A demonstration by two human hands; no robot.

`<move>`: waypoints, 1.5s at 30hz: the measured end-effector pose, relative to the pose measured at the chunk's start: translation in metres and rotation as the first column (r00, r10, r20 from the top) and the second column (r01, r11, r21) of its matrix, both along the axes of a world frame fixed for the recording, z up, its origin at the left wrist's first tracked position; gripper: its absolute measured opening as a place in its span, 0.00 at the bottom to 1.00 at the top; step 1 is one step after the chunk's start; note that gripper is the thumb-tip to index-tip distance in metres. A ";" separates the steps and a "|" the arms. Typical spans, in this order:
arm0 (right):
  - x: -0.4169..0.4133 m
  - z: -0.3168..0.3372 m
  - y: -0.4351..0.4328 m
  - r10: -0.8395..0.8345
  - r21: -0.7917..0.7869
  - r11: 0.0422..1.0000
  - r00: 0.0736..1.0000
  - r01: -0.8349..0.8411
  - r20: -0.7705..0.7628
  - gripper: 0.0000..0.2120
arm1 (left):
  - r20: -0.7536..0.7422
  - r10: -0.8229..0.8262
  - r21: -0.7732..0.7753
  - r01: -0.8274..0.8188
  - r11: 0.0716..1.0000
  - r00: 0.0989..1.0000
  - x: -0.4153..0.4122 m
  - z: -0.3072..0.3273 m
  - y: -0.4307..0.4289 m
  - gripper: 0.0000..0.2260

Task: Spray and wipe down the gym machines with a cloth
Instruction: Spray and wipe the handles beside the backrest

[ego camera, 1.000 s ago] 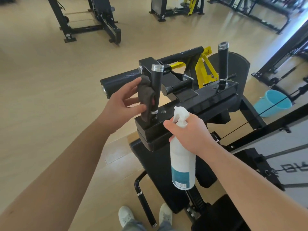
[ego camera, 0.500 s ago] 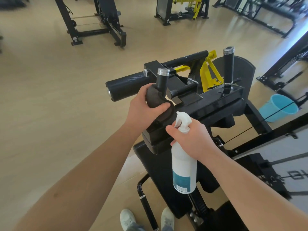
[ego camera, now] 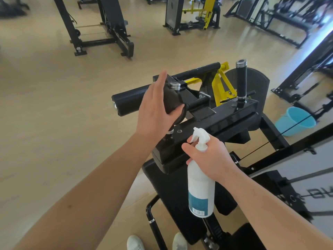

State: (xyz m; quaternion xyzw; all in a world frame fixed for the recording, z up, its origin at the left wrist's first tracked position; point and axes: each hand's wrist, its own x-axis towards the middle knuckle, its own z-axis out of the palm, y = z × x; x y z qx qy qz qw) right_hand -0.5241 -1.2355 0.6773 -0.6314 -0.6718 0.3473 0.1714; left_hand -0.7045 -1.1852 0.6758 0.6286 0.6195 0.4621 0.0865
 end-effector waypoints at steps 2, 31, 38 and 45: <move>-0.001 0.000 0.001 -0.011 -0.002 1.000 1.000 0.011 -0.010 0.10 | 0.071 0.012 -0.031 -0.010 0.999 0.997 0.004 0.005 0.006 0.45; 0.003 -0.015 0.004 -0.136 -0.031 0.991 0.986 0.134 -0.093 0.09 | -0.153 -0.229 -0.166 0.204 0.965 0.961 -0.005 -0.025 -0.010 0.14; 0.009 -0.005 0.008 -0.118 -0.019 0.993 0.989 0.117 -0.093 0.09 | 0.007 -0.122 -0.042 0.122 0.992 0.992 0.006 0.026 0.029 0.13; 0.018 -0.011 0.013 -0.136 -0.017 0.991 0.984 0.135 -0.112 0.10 | 0.064 -0.203 0.033 0.201 0.979 0.977 0.005 0.005 0.023 0.12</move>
